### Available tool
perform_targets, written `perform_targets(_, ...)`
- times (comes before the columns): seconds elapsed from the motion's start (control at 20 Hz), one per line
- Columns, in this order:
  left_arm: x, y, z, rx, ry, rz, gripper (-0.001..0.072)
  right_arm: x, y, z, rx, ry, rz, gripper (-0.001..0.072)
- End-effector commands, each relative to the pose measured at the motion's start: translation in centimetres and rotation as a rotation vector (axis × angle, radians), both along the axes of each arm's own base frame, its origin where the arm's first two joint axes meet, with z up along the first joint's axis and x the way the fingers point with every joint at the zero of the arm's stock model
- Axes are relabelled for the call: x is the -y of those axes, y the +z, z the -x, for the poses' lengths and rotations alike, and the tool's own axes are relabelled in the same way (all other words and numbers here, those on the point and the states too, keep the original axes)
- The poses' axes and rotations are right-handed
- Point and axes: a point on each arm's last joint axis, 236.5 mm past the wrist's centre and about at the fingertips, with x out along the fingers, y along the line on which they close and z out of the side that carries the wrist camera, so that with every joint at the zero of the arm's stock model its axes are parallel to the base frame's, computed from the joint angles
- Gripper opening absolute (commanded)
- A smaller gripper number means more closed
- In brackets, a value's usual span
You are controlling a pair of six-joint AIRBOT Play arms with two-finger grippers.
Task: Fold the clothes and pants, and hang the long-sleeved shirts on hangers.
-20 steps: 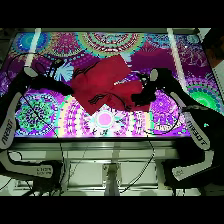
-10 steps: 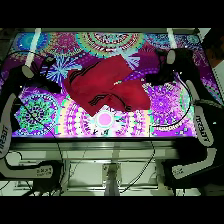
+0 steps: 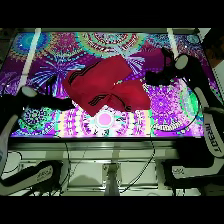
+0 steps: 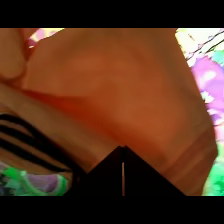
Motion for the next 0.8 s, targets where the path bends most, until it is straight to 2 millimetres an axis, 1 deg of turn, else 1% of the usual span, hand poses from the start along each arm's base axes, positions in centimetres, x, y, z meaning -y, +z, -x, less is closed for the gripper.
perform_targets(0.0,4.3,1.3,3.2,-0.072,0.349,0.388,0.0015,-2.0,0.2,1.4,0.094,-0.158,-0.241,0.0004)
perform_targets(0.05,5.1,1.1,4.3,-0.102,0.412,0.46,0.0015,-1.7,0.1,1.4,0.127,-0.219,-0.272,0.0004)
perform_targets(0.15,6.5,0.4,6.0,-0.134,0.47,0.519,0.0024,-0.7,-0.2,1.2,0.18,-0.322,-0.299,0.0006)
perform_targets(0.2,7.1,0.1,6.4,-0.147,0.486,0.526,0.0139,-0.5,-0.5,1.1,0.181,-0.346,-0.302,0.0008)
perform_targets(0.25,7.7,0.0,6.4,-0.15,0.5,0.527,0.0435,-0.4,-0.5,0.9,0.18,-0.355,-0.306,0.001)
perform_targets(0.3,8.1,0.1,6.0,-0.152,0.54,0.54,0.0584,-0.4,-0.5,0.9,0.175,-0.364,-0.312,0.009)
perform_targets(0.4,8.5,-0.2,5.2,-0.163,0.639,0.547,0.059,-0.4,-0.5,0.9,0.154,-0.397,-0.333,0.0442)
perform_targets(0.45,8.3,-0.8,5.0,-0.161,0.681,0.525,0.0589,-0.4,-0.5,0.9,0.152,-0.402,-0.336,0.0572)
perform_targets(0.5,8.0,-1.5,4.8,-0.159,0.725,0.498,0.059,-0.5,-0.5,0.9,0.151,-0.401,-0.335,0.0626)
perform_targets(0.65,7.3,-2.2,4.4,-0.183,0.834,0.487,0.0589,-0.5,-0.5,0.9,0.148,-0.404,-0.338,0.0626)
perform_targets(0.75,7.3,-2.5,4.3,-0.198,0.855,0.489,0.0589,-0.5,-0.5,1.0,0.147,-0.403,-0.338,0.0626)
